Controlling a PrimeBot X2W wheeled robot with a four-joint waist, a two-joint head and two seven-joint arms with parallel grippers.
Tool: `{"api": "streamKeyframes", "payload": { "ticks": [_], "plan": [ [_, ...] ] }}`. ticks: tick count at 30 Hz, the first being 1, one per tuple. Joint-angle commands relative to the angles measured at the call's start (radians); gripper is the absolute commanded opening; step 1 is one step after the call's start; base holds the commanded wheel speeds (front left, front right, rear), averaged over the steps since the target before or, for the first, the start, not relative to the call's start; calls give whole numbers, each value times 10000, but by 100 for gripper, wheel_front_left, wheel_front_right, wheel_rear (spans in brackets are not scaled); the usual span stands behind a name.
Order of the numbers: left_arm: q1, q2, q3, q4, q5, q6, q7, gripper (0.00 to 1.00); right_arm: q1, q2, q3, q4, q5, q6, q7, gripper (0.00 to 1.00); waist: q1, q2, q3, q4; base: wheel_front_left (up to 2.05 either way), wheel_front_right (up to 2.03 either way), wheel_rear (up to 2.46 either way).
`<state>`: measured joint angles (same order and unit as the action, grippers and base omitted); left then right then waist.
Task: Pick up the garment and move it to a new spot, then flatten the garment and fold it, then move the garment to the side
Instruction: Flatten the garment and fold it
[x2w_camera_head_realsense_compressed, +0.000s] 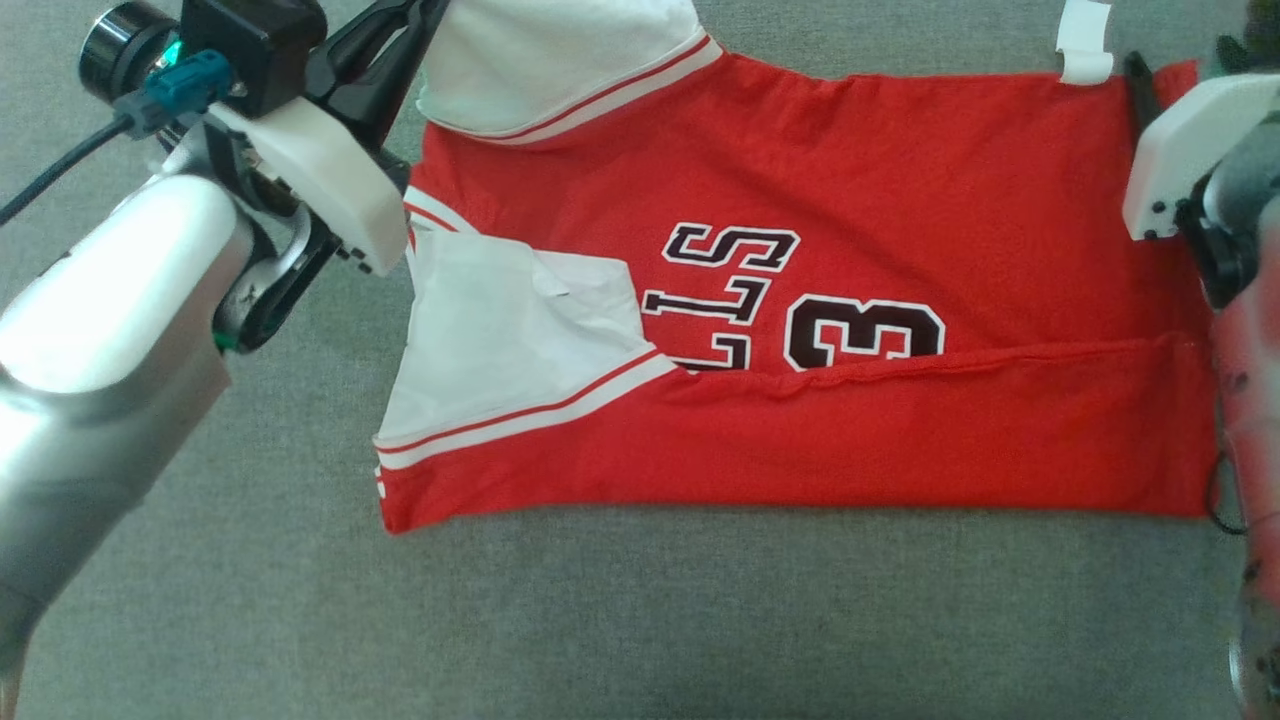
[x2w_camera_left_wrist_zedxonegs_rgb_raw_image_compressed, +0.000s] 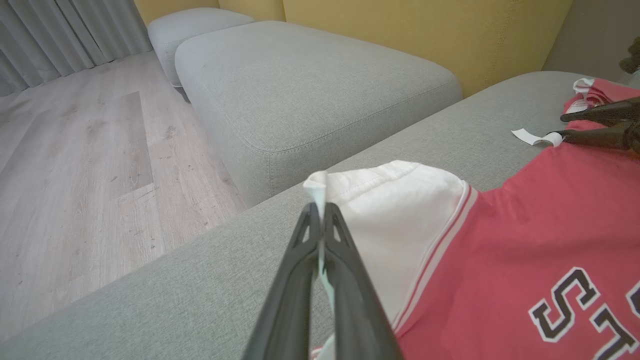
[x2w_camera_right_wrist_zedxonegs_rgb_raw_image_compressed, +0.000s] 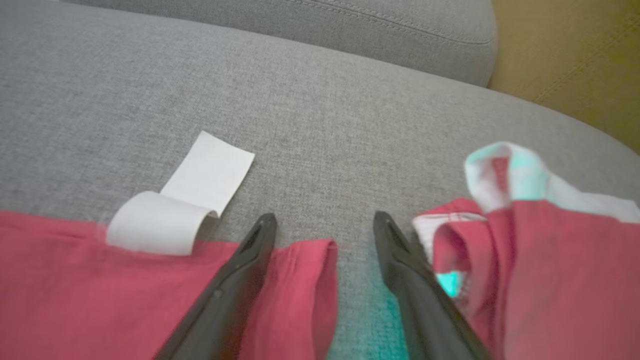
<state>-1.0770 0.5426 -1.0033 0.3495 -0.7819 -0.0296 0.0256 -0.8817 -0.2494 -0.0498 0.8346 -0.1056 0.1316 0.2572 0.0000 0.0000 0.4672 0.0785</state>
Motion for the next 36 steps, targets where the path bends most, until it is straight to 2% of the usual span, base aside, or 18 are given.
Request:
{"api": "streamKeyframes", "payload": {
  "ticks": [1, 2, 3, 10, 15, 21, 23, 29, 36],
  "plan": [
    [-299, 497, 394, -202, 44, 60, 11, 0, 127, 0, 202, 56, -17, -9, 203, 47, 0, 0, -12, -17, 0, 0, 0],
    [-312, 520, 404, -161, 40, 73, 17, 0, 80, 17, 267, 178, 35, -9, 230, 9, 0, 0, -28, -40, 0, 0, 0],
    [-317, 542, 415, -111, 30, 85, 20, 0, 38, 32, 359, 287, 93, -9, 239, 0, 0, 0, -54, -70, 0, 0, 0],
    [-457, 601, 548, 363, -48, 143, -56, 0, -501, 107, 878, 376, 907, -9, -467, 0, 0, 0, -281, -306, 0, 0, 0],
    [-807, 535, 776, 913, -99, 197, -260, 0, -1095, 247, 1367, 14, 1942, -9, -1116, 0, 0, 0, -332, -483, 0, 0, 0],
    [-1631, 339, 1065, 1939, 74, 233, -785, 0, -1911, 251, 1834, -328, 2898, -9, -1683, 0, 0, 0, -108, -703, 0, 0, 0],
    [-2010, 279, 1178, 2375, 262, 369, -1131, 0, -2193, 295, 1958, -361, 3133, -9, -1913, 0, 0, 0, 4, -782, 0, 0, 0],
    [-3038, -195, 1287, 3781, 715, 407, -2147, 0, -2992, 447, 1766, -54, 3722, -9, -2840, 0, 0, 0, 237, -889, 0, 0, 0],
    [-3269, -719, 1209, 4871, 912, 83, -2669, 0, -3084, 488, 2099, 460, 3958, -9, -3417, 0, 0, 0, 174, -806, 0, 0, 0]
  ]
}}
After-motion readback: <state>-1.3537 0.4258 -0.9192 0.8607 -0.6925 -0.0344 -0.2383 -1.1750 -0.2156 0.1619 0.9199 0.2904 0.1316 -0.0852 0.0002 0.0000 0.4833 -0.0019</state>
